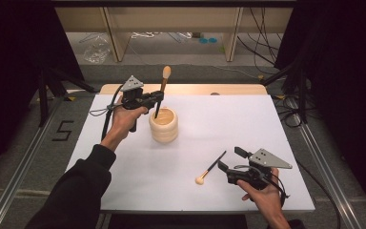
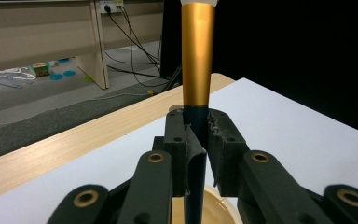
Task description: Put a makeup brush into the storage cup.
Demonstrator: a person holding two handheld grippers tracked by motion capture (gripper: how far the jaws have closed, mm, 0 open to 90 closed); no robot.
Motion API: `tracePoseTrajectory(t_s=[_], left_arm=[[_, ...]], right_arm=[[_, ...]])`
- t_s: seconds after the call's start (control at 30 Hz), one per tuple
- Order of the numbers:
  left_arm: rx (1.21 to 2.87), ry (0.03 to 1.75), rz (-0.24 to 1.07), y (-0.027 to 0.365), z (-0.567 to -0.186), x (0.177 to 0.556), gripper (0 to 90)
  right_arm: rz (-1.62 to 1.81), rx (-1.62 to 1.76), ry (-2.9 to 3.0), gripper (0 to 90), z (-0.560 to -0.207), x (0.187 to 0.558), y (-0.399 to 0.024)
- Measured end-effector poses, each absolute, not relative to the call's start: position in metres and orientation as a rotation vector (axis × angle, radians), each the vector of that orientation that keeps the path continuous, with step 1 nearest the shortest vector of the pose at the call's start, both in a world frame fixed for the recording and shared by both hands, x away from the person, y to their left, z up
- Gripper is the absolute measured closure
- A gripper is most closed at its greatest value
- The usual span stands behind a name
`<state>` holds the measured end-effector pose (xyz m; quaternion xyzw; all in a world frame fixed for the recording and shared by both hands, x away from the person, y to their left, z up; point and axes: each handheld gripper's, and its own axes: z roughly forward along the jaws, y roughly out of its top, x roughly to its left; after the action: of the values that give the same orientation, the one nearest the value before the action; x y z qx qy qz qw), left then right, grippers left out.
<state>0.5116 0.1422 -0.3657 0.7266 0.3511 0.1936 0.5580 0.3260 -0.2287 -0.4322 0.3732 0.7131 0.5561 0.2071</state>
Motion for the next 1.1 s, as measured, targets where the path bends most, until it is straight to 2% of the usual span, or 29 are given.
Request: tracePoseTrajectory(t_s=[1.1], left_arm=[[1.733, 0.869, 0.459, 0.137, -0.401, 0.52, 78.6]], right_arm=[[1.533, 1.046, 1.985, 20.9, -0.432, 0.326, -0.229]])
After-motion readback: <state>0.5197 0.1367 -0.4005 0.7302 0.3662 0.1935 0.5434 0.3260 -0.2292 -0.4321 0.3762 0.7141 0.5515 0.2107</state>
